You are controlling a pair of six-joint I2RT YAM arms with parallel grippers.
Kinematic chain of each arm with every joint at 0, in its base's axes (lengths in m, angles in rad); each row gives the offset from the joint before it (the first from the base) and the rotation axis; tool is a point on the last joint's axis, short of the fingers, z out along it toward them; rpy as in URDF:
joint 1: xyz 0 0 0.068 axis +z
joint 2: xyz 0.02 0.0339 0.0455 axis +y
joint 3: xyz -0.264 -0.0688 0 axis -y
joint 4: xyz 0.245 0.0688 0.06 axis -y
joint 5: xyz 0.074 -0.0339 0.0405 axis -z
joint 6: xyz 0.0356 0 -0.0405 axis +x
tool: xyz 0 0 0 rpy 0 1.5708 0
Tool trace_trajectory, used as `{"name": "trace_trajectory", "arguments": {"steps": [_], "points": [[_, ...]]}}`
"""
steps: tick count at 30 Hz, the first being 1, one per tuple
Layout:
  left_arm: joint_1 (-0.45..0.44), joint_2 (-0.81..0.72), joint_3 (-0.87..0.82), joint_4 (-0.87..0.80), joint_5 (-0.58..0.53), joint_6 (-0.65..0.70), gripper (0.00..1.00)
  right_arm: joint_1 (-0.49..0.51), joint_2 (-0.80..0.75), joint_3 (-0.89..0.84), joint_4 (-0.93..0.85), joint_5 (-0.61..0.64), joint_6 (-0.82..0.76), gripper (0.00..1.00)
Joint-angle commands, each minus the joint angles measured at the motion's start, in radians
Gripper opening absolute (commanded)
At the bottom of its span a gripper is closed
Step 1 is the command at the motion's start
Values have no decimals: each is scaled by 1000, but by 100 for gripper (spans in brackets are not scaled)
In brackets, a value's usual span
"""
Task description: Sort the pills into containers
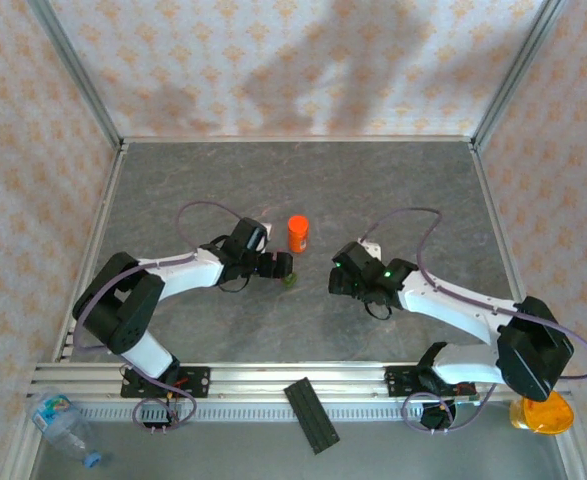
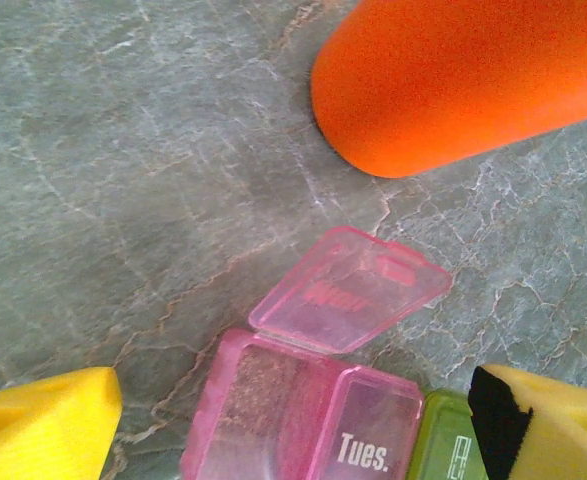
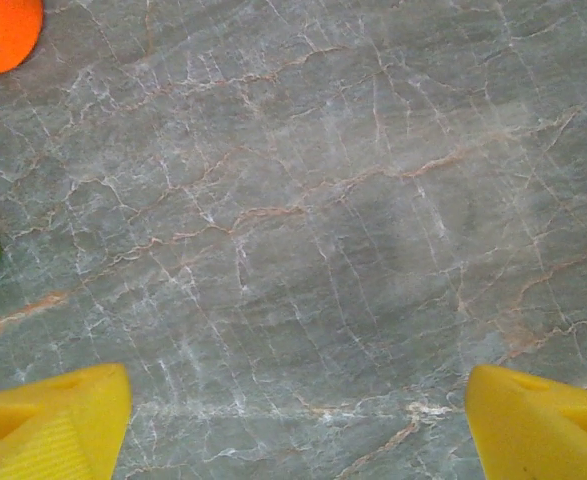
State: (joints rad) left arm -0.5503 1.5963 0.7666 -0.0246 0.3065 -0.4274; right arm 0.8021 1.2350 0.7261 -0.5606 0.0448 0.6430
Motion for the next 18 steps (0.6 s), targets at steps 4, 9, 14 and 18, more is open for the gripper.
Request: {"name": "trace_trajectory", "arguments": {"steps": [4,9,14,18], "points": [[-29,-5,-16,72,14,-40,91,0,8,-9,17,-3,2,86],[-68,-25,-42,101,16,-78,91,0,33,-8,25,-3,-14,86],[-102,-53,-78,135,11,-135,91,-4,35,-11,28,1,-25,87],[-127,-67,-96,169,6,-171,91,-21,41,-5,19,15,-39,87]]}}
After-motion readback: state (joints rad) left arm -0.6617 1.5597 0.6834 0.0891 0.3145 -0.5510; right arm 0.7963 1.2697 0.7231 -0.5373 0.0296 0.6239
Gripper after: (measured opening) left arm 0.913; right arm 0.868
